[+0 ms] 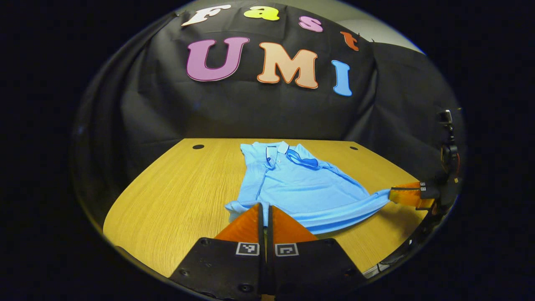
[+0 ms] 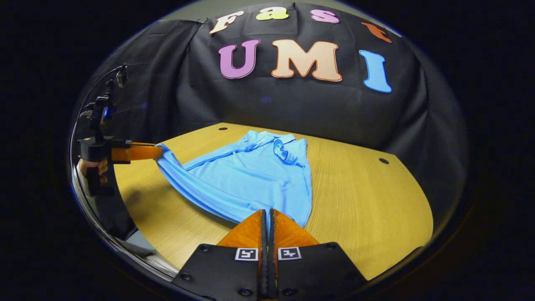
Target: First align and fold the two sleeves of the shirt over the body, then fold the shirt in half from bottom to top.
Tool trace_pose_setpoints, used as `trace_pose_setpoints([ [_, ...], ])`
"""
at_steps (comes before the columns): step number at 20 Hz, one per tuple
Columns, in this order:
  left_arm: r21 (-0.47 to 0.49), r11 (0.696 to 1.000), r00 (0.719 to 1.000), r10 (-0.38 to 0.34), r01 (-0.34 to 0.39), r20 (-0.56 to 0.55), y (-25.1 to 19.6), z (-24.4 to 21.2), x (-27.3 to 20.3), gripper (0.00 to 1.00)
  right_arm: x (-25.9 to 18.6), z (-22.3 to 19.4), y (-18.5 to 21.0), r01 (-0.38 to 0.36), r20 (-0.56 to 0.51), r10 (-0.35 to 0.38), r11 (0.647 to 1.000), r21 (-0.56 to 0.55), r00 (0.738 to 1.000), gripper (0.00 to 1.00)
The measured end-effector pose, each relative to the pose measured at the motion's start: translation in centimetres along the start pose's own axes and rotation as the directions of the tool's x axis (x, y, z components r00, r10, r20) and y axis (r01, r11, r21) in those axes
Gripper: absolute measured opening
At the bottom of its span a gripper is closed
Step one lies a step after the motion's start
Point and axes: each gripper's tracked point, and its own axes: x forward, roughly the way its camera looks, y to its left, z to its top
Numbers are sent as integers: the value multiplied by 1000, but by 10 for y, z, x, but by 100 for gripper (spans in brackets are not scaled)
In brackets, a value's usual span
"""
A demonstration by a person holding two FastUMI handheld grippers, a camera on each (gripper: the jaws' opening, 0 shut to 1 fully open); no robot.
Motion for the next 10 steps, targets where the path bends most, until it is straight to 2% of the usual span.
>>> trace_pose_setpoints([
  [4, -2, 1000, 1000, -25, 25, 15, 3, 33, 35, 0, 33, 28, -20, 47, -5, -48, 998, -37, 999, 3],
  [10, -14, 1000, 1000, -11, 11, 28, 24, 74, 106, 0, 99, 73, -50, 103, 0, -104, 988, -117, 995, 2],
])
